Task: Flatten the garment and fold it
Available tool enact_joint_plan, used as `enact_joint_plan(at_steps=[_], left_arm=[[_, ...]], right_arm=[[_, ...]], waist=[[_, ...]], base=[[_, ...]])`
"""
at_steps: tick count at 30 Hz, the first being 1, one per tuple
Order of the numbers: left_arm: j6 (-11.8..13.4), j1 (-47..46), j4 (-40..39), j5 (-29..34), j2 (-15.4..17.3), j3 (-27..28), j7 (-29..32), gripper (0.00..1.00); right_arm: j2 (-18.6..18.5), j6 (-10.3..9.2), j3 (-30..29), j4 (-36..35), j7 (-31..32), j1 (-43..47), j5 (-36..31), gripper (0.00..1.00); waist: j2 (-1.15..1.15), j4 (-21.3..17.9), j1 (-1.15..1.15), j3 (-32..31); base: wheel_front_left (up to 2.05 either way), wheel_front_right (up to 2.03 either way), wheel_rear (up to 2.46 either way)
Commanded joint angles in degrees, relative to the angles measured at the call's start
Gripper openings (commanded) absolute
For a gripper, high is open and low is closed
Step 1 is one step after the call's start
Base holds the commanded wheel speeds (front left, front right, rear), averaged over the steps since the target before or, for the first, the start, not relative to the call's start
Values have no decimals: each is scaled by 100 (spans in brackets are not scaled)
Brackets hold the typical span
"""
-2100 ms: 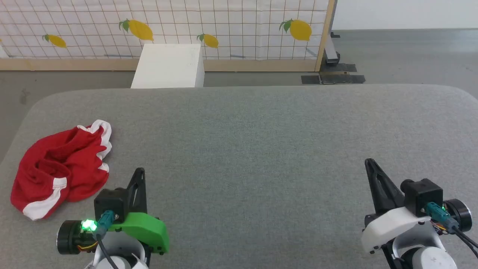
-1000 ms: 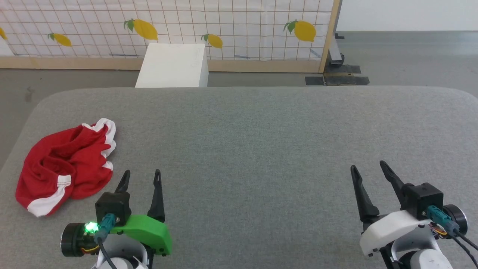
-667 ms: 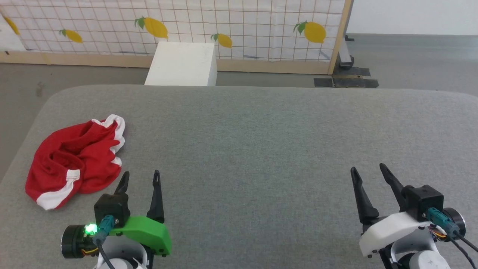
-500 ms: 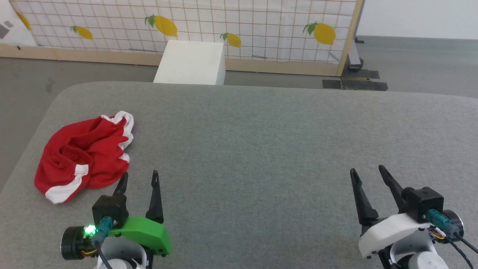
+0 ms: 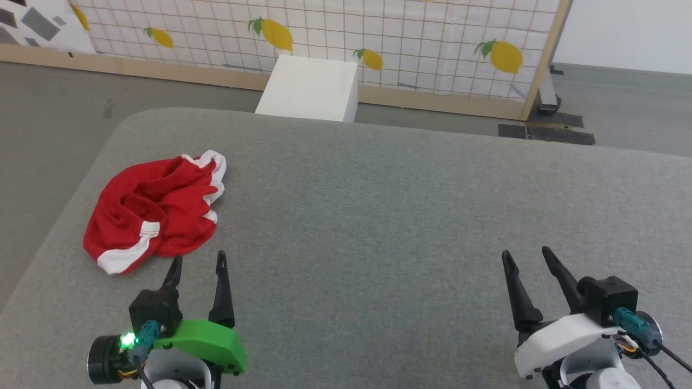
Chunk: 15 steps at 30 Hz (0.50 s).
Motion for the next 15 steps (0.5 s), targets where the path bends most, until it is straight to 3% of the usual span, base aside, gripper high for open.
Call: enact_joint_plan(at_steps=[1, 15], left_arm=[[39, 83, 41, -50, 2, 1, -75, 100], [109, 111, 150, -191, 18, 10, -239, 100]], right_arm=[[2, -4, 17, 54, -54, 96, 79, 100], [3, -5, 70, 237, -142, 105, 257, 100]], waist=[[0, 83, 0, -2], [0, 476, 0, -28]], base=[[0, 0, 0], [0, 0, 0]])
